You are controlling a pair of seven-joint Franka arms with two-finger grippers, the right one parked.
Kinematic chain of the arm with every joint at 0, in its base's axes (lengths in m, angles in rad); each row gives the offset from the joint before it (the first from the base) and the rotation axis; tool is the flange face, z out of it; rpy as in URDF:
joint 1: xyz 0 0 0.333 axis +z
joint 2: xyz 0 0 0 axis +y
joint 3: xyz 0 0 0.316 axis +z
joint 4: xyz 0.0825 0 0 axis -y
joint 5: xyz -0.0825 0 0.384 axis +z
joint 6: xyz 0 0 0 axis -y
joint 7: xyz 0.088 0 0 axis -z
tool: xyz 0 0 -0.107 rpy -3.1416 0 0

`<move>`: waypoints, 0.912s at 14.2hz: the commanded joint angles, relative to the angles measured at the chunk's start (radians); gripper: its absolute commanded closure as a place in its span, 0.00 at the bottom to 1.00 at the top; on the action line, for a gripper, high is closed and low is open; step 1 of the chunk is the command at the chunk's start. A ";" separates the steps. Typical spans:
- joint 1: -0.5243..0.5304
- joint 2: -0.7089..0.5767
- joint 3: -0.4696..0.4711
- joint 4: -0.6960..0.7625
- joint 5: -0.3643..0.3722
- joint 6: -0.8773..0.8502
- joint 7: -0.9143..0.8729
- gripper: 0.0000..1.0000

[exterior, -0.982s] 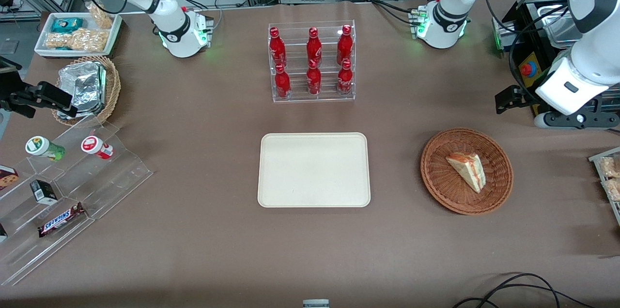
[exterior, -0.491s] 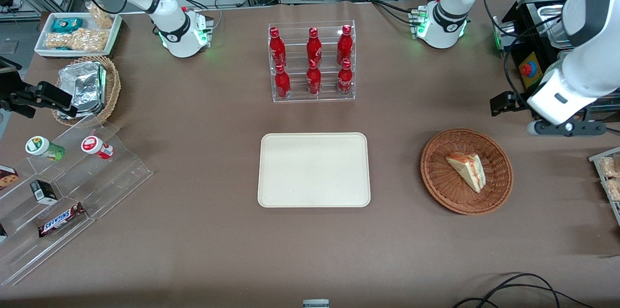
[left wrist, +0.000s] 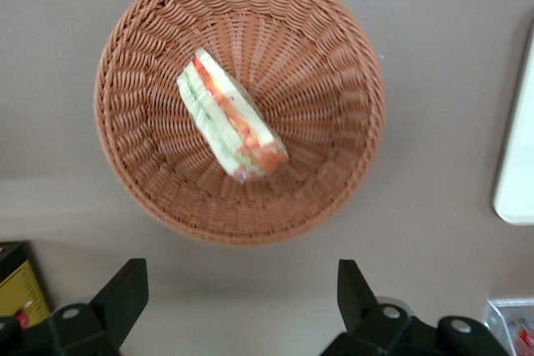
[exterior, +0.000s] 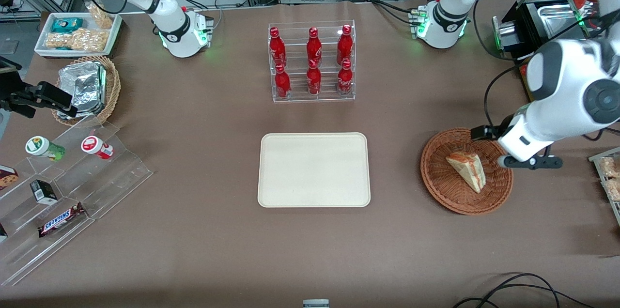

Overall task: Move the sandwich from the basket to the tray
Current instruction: 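Lower the open left gripper around the wrapped sandwich and close it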

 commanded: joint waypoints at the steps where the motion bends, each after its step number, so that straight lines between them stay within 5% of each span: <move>1: 0.015 -0.001 -0.002 -0.081 0.009 0.114 -0.092 0.00; 6: 0.027 0.091 -0.002 -0.112 0.007 0.302 -0.630 0.00; 10: 0.028 0.172 -0.002 -0.105 -0.005 0.359 -0.725 0.00; 11: 0.030 0.194 -0.004 -0.103 -0.006 0.373 -0.772 0.07; 13: 0.030 0.208 -0.004 -0.102 -0.005 0.375 -0.829 0.52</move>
